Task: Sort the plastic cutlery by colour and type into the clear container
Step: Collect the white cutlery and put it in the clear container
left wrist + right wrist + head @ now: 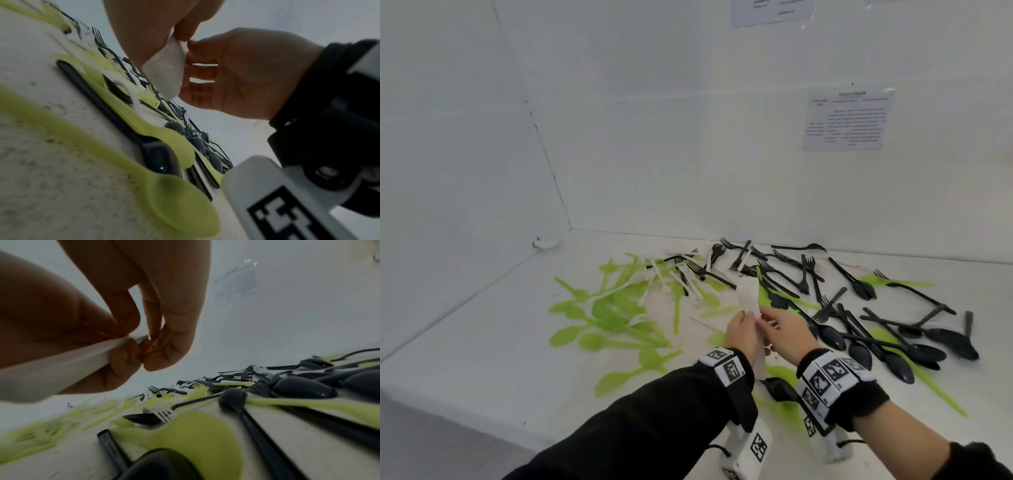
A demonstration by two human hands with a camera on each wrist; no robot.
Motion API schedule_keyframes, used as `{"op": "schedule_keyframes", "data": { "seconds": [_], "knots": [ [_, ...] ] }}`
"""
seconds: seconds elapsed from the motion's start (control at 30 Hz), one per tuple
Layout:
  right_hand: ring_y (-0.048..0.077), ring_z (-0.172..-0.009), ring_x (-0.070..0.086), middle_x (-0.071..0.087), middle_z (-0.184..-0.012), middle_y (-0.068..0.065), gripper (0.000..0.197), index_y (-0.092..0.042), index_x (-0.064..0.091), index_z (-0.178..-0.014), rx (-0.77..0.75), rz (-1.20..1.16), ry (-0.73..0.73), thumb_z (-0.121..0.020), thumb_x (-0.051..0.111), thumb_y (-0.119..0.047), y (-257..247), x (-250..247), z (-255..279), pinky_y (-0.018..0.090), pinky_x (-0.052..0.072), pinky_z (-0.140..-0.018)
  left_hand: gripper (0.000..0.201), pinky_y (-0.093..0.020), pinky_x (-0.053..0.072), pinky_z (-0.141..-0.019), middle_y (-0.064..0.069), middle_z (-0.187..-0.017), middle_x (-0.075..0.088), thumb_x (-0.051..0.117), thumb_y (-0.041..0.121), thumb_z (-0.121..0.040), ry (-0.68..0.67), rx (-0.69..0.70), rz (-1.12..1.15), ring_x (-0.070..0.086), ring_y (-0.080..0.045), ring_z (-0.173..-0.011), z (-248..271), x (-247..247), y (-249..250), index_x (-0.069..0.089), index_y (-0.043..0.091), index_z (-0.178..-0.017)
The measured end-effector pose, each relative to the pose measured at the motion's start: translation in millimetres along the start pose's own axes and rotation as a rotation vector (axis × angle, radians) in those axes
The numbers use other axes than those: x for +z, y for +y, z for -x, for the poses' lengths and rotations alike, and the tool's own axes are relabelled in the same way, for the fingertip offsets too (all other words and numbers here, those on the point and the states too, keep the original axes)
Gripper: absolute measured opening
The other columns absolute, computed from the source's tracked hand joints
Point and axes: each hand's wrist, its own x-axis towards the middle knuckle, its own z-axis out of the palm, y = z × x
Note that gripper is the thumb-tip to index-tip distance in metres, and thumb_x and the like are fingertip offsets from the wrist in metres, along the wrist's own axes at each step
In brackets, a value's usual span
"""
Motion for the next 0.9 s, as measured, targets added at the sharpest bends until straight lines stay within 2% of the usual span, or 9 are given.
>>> {"op": "schedule_keyframes", "data": {
  "seconds": [0.1, 0.17, 0.2, 0.33, 0.43, 0.6, 0.7, 0.8, 0.9],
  "knots": [
    [0.024, -0.092, 0.059, 0.063, -0.098, 0.008, 0.028, -0.010, 0.063, -0.113, -0.039, 0.002, 0.019, -0.095, 0.047, -0.024, 2.4, -13.2, 2.7, 0.036, 0.052, -0.081, 0.028, -0.029, 0.048, -0.063, -0.015, -0.090, 0.058, 0.034, 0.012, -0.096, 0.012, 0.013, 0.016, 0.056, -0.026, -0.080, -4.6, 14.3, -0.2, 0.060, 0.009, -0.088],
    [0.023, -0.104, 0.055, 0.063, -0.103, 0.010, 0.028, -0.014, 0.063, -0.114, -0.054, 0.070, 0.065, -0.094, 0.049, -0.027, 6.8, -23.4, 3.8, 0.031, 0.043, -0.089, 0.027, -0.040, 0.048, -0.082, -0.016, -0.091, 0.060, 0.039, 0.015, -0.093, 0.041, 0.008, 0.061, 0.058, -0.030, -0.093, -11.1, 28.1, -5.2, 0.063, 0.013, -0.082],
    [0.022, -0.108, 0.051, 0.061, -0.108, 0.010, 0.030, -0.015, 0.062, -0.118, -0.053, 0.100, 0.079, -0.094, 0.049, -0.027, 9.1, -29.6, 5.7, 0.025, 0.038, -0.088, 0.026, -0.043, 0.047, -0.086, -0.016, -0.089, 0.060, 0.041, 0.018, -0.090, 0.050, 0.008, 0.079, 0.058, -0.032, -0.094, -13.2, 36.3, -7.4, 0.064, 0.014, -0.078],
    [0.025, -0.111, 0.050, 0.056, -0.112, 0.014, 0.033, -0.009, 0.058, -0.121, -0.007, 0.169, 0.060, -0.095, 0.046, -0.025, 22.1, -62.1, 15.1, 0.025, 0.035, -0.087, 0.029, -0.045, 0.046, -0.093, -0.021, -0.092, 0.061, 0.039, 0.006, -0.093, 0.034, -0.021, 0.231, 0.058, -0.029, -0.091, -10.1, 76.9, -10.2, 0.065, 0.008, -0.081],
    [0.029, -0.108, 0.053, 0.059, -0.110, 0.016, 0.033, -0.005, 0.058, -0.115, 0.034, 0.191, 0.034, -0.093, 0.047, -0.028, 39.0, -93.8, 25.6, 0.028, 0.038, -0.086, 0.027, -0.041, 0.047, -0.089, -0.020, -0.096, 0.061, 0.038, 0.005, -0.095, 0.003, -0.065, 0.295, 0.058, -0.028, -0.091, 5.4, 112.2, -7.7, 0.064, 0.002, -0.091],
    [0.033, -0.118, 0.052, 0.059, -0.122, 0.020, 0.032, -0.001, 0.056, -0.118, 0.110, 0.246, 0.095, -0.094, 0.043, -0.017, 72.4, -150.4, 49.6, 0.035, 0.041, -0.099, 0.028, -0.026, 0.043, -0.054, -0.013, -0.069, 0.046, 0.043, 0.003, -0.094, -0.087, -0.050, 0.233, 0.046, -0.018, -0.061, 22.6, 175.1, -18.4, 0.048, 0.008, -0.067],
    [0.029, -0.115, 0.055, 0.061, -0.121, 0.017, 0.024, -0.008, 0.061, -0.109, 0.143, 0.239, 0.111, -0.090, 0.047, -0.011, 99.3, -178.5, 60.3, 0.030, 0.044, -0.091, 0.018, -0.030, 0.046, -0.058, -0.011, -0.072, 0.047, 0.047, 0.015, -0.097, -0.134, -0.070, 0.268, 0.050, -0.020, -0.067, 36.2, 210.4, -24.8, 0.053, 0.006, -0.082],
    [0.024, -0.121, 0.052, 0.057, -0.130, 0.011, 0.041, -0.012, 0.055, -0.129, 0.168, 0.202, 0.102, -0.088, 0.050, -0.009, 118.7, -204.4, 74.3, 0.032, 0.042, -0.103, 0.010, -0.035, 0.049, -0.061, -0.009, -0.078, 0.050, 0.049, 0.020, -0.097, -0.175, -0.063, 0.324, 0.055, -0.022, -0.071, 47.4, 237.6, -29.6, 0.051, 0.010, -0.095],
    [0.024, -0.122, 0.051, 0.054, -0.132, 0.012, 0.044, -0.013, 0.049, -0.134, 0.185, 0.189, 0.155, -0.090, 0.049, -0.008, 133.0, -230.2, 88.8, 0.025, 0.040, -0.101, 0.018, -0.033, 0.053, -0.064, -0.009, -0.087, 0.059, 0.051, 0.018, -0.095, -0.251, 0.000, 0.235, 0.059, -0.021, -0.074, 55.2, 262.6, -33.0, 0.051, 0.010, -0.111]
  ]
}}
